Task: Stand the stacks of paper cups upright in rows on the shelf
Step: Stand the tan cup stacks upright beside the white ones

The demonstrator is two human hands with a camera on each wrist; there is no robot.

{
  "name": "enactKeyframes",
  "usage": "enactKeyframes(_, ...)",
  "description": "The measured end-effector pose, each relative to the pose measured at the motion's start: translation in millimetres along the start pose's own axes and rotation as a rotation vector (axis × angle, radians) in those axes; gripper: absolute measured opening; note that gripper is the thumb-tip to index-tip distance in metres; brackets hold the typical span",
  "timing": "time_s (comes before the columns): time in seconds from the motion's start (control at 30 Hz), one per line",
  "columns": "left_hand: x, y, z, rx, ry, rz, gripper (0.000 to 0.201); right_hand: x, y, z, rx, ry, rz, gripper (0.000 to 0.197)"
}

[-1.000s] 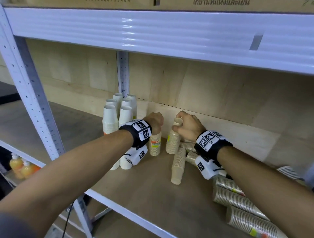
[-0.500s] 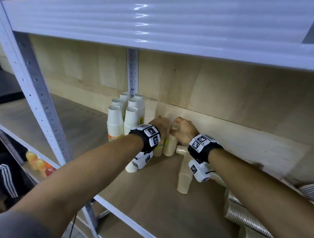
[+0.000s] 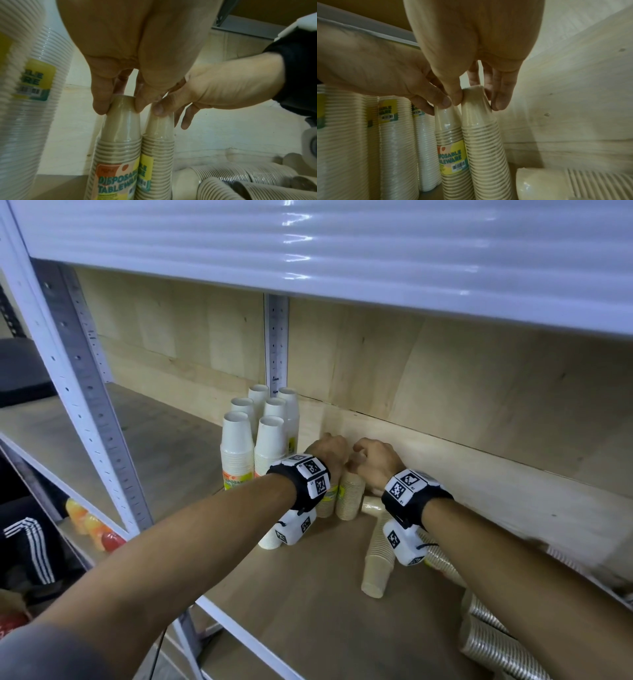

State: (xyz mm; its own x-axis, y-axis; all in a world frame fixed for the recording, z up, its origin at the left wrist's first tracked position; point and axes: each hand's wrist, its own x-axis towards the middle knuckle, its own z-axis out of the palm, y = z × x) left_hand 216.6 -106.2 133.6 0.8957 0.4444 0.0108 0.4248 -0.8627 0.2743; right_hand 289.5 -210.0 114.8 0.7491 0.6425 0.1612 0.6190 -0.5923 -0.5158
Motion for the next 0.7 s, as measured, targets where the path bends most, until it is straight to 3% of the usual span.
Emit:
enactKeyframes(0.13, 2.9, -1.7, 3.8, -0.001, 0.016, -0.003, 0.041, -0.5, -2.2, -0.9, -0.014, -0.040, -0.040, 0.022)
enactKeyframes(0.4, 4.7, -6.5, 5.4, -0.047, 0.028, -0.002, 0.036, 0.0, -3.8, -4.9, 0.008, -0.039, 0.029, 0.052)
enactKeyframes(0.47, 5.2, -5.9, 6.0, -0.055, 0.025, 0.000, 0.036, 0.4, -4.6, -4.6, 0.020, -0.017, 0.070, 0.046)
enactKeyframes(0.57, 5.9, -6.7, 8.6, -0.063, 0.033, -0.006, 0.037, 0.3, -5.9, -5.8, -0.007, -0.064, 0.015, 0.022)
enactKeyframes(0.7, 6.5, -6.0, 8.3, -0.070, 0.040, -0.002, 0.035, -0.1, -7.2, -9.3, -0.001, -0.113, -0.028, 0.024)
